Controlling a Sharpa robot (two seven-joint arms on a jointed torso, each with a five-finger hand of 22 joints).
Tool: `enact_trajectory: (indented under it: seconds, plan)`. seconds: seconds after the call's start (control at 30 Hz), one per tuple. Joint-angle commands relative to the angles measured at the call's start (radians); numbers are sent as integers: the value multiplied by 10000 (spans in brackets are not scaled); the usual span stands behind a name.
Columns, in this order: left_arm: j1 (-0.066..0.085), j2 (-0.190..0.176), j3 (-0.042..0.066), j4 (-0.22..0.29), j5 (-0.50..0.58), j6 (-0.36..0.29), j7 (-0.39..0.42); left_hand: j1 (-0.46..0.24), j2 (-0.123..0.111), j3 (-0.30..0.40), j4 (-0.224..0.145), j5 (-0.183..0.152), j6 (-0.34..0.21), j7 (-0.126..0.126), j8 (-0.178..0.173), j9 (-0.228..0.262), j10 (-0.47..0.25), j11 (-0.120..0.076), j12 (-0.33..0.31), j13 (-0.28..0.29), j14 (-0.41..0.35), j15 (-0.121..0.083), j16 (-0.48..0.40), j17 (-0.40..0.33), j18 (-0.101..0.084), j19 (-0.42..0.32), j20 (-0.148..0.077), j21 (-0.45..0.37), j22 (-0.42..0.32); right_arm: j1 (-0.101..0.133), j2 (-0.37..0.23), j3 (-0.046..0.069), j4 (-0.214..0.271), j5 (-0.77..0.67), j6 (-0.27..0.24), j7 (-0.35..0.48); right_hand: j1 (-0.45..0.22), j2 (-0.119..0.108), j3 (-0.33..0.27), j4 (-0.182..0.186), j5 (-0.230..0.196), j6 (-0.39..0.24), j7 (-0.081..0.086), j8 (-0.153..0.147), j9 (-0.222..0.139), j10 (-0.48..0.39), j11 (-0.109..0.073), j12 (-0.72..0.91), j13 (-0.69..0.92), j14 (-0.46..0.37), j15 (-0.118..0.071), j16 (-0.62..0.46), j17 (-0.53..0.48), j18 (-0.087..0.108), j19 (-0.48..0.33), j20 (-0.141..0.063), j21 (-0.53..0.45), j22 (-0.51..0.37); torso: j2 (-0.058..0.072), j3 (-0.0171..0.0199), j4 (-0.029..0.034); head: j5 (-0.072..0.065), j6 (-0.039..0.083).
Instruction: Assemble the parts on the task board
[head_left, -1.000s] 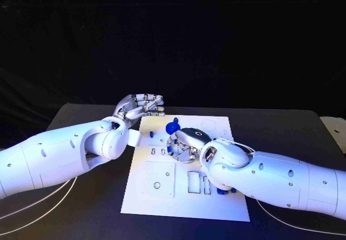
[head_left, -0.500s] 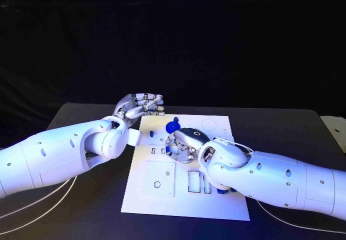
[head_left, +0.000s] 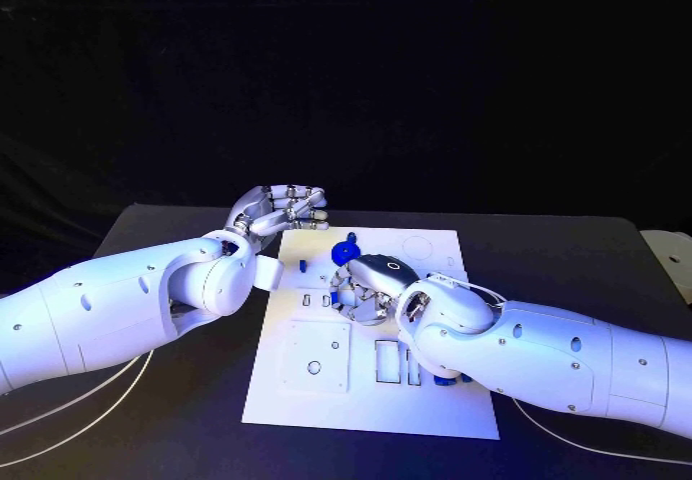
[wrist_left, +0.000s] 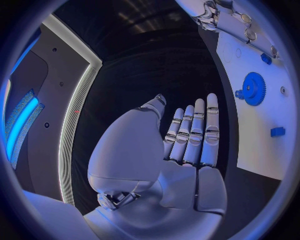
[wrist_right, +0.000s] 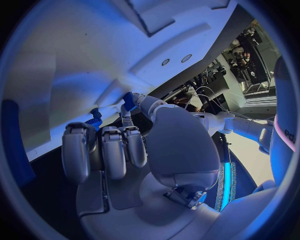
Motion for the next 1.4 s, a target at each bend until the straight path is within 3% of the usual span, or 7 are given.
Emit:
enact_trajectory:
  seconds: [0.03, 0.83, 1.07, 1.4]
  plan:
    - [4, 3, 6, 14, 30, 163, 57, -74, 5, 61, 15, -12, -56, 425, -44, -9, -14, 48, -60, 15, -57, 11, -67, 10, 134, 45, 7, -35, -10, -41, -2, -37, -39, -95, 441, -82, -67, 21, -29, 19, -66, 47, -10, 17, 7, 416, -25, -59, 1849, 969, -62, 22, 2297, -132, 99, -54, -23, 1311, 0, 2, 5, -4, -7]
    - [4, -18, 6, 15, 30, 158, 41, -74, 5, 61, 15, -12, -56, 425, -44, -9, -14, 48, -60, 15, -57, 11, -67, 10, 134, 45, 7, -35, -10, -42, -1, -43, -24, -289, 225, -117, -284, -307, -105, 12, -189, -289, 134, -167, -49, 272, 96, -213, 1709, 959, 32, 9, 2252, -114, 51, 13, -117, 1252, 0, -2, 5, -9, -13]
    - [4, -23, 6, 17, 30, 161, 34, -74, 5, 61, 15, -12, -56, 425, -44, -9, -14, 48, -60, 15, -57, 11, -67, 10, 134, 45, 7, -35, -10, -42, 2, -43, 3, -305, 105, -58, -479, -563, -226, 65, -242, -734, 316, -424, -143, 143, 259, -345, 1586, 959, 170, 8, 2254, -105, 28, 129, -174, 1226, 4, 1, 11, -11, -16]
    - [4, -28, 6, 15, 30, 169, 24, -74, 5, 61, 15, -12, -56, 425, -44, -9, -14, 48, -60, 15, -57, 11, -67, 10, 134, 45, 7, -35, -10, -43, -20, -44, 36, -334, -84, -31, -624, -743, -509, 165, -327, -1113, 405, -618, -205, 53, 350, -430, 1503, 962, 256, 14, 2274, -96, 14, 221, -218, 1213, 3, 1, 9, -5, -21]
